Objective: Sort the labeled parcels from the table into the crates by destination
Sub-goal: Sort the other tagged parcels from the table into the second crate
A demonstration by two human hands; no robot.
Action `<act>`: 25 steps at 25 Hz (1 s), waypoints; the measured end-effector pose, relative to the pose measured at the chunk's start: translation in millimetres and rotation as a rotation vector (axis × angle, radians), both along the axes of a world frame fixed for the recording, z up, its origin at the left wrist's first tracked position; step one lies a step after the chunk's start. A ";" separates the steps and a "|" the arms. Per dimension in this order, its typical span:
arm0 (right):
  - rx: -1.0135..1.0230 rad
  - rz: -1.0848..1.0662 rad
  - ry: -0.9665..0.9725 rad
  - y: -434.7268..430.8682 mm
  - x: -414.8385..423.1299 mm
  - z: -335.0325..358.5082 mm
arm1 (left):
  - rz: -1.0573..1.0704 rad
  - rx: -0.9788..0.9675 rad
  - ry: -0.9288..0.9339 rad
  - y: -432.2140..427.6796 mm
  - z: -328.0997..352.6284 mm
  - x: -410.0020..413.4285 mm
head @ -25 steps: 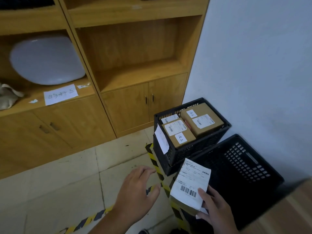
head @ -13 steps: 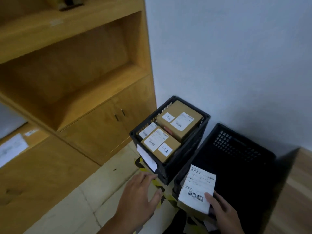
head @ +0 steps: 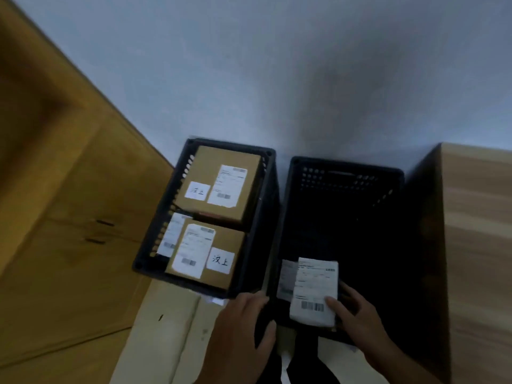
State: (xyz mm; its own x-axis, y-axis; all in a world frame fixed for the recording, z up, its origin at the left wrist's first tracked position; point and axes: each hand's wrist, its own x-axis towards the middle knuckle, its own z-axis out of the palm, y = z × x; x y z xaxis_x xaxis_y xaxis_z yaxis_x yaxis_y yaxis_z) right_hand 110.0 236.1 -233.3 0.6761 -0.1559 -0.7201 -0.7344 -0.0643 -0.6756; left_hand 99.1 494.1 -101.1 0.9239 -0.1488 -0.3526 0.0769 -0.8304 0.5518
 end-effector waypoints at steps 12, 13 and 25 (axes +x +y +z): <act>0.086 0.121 0.117 52.4 39.3 -187.2 | 0.061 -0.084 0.169 0.2 -123.1 34.1; 0.072 0.126 0.118 54.7 41.9 -190.7 | 0.073 -0.086 0.169 3.5 -126.4 36.1; -0.157 0.151 0.073 45.5 61.1 -120.0 | 0.024 -0.062 0.116 15.0 -96.2 54.6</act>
State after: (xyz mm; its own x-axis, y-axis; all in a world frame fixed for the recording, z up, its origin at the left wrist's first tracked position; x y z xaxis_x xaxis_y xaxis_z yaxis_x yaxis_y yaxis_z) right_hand 171.1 281.6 -353.3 0.6469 -0.1706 -0.7432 -0.7553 -0.2770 -0.5939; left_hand 153.7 509.0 -197.4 0.8808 -0.1524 -0.4482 0.1625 -0.7919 0.5886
